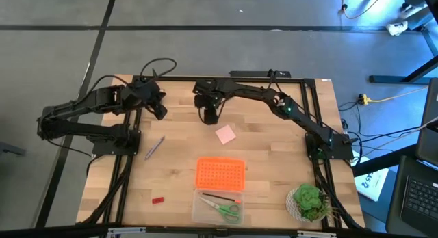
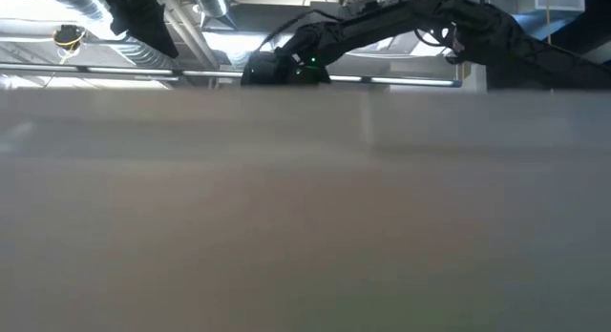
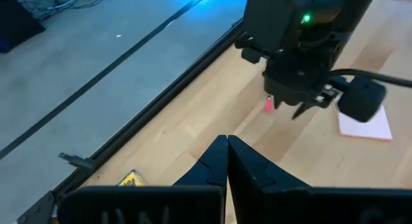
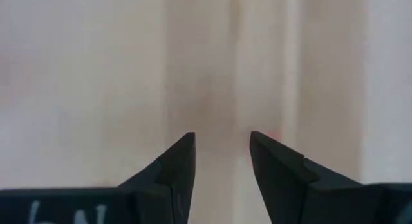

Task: Pack school essentials
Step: Put the dark blue pencil into the orange supply box

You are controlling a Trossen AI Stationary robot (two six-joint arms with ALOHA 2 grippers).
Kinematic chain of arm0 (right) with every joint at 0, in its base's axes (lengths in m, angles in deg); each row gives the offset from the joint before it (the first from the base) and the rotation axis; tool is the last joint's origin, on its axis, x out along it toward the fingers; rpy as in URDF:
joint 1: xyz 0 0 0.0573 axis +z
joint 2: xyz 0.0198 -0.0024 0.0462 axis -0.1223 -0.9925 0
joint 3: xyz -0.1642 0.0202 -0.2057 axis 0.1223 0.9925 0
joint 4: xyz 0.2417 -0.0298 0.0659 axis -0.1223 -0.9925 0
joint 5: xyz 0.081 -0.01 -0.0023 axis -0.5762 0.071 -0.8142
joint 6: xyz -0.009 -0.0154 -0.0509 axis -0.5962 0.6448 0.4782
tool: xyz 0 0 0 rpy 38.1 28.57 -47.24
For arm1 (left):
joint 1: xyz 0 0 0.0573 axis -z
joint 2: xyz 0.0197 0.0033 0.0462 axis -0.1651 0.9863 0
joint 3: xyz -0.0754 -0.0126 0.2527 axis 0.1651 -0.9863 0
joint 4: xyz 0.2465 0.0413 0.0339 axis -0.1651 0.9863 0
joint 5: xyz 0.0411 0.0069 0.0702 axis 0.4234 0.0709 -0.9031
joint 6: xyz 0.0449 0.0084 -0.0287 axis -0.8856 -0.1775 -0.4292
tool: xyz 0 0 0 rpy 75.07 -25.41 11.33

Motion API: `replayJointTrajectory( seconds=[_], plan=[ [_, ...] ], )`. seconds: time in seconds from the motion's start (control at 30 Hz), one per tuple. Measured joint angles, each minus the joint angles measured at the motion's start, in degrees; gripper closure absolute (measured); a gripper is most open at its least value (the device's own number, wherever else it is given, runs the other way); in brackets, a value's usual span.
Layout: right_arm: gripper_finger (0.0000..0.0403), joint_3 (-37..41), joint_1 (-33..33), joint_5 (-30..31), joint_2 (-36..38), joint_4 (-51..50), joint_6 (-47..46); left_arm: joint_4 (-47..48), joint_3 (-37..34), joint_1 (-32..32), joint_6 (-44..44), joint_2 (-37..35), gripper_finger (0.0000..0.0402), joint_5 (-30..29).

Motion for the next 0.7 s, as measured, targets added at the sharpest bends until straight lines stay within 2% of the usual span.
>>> replayJointTrajectory(
  seconds=[0.1,0.27,0.7],
  plan=[
    [0.0253,0.00,0.00,2.99,-0.63,1.72,-0.53,0.02,0.00,-0.36,-0.06,0.00,0.0401,0.04],
    [0.0253,0.00,0.02,3.55,-2.13,3.29,-3.59,0.24,0.00,-0.43,-0.08,0.00,0.0401,0.13],
    [0.0259,0.00,0.04,6.14,-3.00,2.07,-3.54,1.79,0.00,-0.43,-1.00,-0.02,0.0401,0.13]
  ],
)
